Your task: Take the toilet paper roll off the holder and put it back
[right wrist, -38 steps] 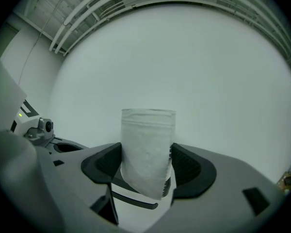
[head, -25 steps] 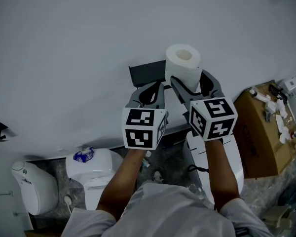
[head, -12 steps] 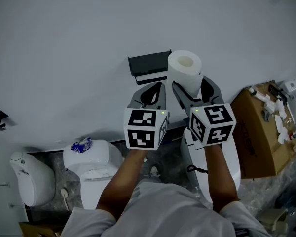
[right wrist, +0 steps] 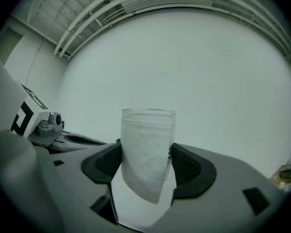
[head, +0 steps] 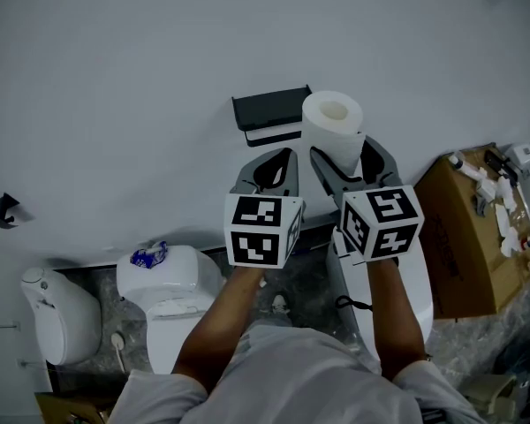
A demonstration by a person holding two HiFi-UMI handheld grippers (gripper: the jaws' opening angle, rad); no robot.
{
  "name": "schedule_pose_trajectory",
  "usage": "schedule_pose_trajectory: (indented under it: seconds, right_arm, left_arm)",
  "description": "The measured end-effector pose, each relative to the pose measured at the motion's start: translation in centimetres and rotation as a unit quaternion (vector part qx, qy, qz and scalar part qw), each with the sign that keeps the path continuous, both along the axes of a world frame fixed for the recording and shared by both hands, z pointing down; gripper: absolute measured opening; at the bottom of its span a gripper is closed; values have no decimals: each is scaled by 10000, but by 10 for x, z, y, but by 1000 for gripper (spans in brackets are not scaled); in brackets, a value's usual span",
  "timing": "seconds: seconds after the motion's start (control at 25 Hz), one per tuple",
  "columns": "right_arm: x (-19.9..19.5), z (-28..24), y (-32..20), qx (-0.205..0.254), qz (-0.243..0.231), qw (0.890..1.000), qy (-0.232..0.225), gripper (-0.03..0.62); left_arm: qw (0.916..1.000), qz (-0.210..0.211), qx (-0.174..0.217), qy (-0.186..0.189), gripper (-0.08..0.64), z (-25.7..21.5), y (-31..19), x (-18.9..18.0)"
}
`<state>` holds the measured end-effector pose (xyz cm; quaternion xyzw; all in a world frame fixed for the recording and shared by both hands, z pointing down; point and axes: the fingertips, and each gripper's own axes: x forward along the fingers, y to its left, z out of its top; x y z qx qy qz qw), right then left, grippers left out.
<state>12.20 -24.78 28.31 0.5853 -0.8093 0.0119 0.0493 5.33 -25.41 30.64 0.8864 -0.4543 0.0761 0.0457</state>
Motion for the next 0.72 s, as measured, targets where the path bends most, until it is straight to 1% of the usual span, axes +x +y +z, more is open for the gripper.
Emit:
schedule_pose_trajectory:
  seconds: [0.72]
  right_arm:
    - [-4, 0, -8, -10, -61, 10000, -27, 324]
  left_arm:
    - [10000, -54, 4, 56, 5, -2, -9, -6]
